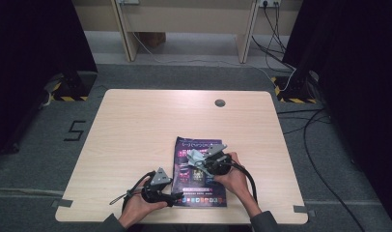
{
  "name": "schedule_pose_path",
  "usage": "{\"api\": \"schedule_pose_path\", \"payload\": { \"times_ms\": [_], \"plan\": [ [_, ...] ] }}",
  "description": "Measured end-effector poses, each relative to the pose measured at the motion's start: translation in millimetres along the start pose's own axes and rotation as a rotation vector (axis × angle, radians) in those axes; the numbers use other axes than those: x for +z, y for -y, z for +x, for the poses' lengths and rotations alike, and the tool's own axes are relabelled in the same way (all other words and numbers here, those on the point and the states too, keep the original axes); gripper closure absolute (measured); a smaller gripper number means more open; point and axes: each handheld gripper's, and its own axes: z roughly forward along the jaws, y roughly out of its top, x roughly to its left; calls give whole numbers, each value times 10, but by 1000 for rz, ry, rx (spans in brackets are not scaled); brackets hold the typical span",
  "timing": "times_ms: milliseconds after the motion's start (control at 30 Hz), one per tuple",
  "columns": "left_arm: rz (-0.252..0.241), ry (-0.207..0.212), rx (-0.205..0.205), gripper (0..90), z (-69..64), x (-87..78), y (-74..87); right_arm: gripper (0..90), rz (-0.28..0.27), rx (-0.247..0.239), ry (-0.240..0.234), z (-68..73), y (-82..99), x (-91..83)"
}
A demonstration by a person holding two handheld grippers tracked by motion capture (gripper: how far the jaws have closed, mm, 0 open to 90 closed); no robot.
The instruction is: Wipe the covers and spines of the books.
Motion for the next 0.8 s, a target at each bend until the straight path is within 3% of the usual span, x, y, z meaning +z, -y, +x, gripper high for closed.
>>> {"api": "schedule_pose_path", "payload": {
  "times_ms": [167, 233, 300, 400, 567, 800],
  "plan": [
    [-1, 9, -9, 320, -2, 3, 8, 791, 23, 8, 3, -23, 44, 62],
    [1, 10, -13, 319, 1, 4, 7, 790, 34, 1, 41, -67, 40, 71],
    [-2, 12, -22, 317, 4, 3, 14, 790, 43, 9, 82, -158, 42, 93],
    [-2, 10, -18, 318, 0, 2, 13, 790, 34, 71, 113, -359, 52, 138],
    [-8, 6, -13, 323, -10, -1, 21, 789, 34, 109, 170, -620, 50, 198],
    [-2, 4, -16, 326, -14, 0, 11, 787, 26, 149, 177, -800, 80, 213]
  ]
}}
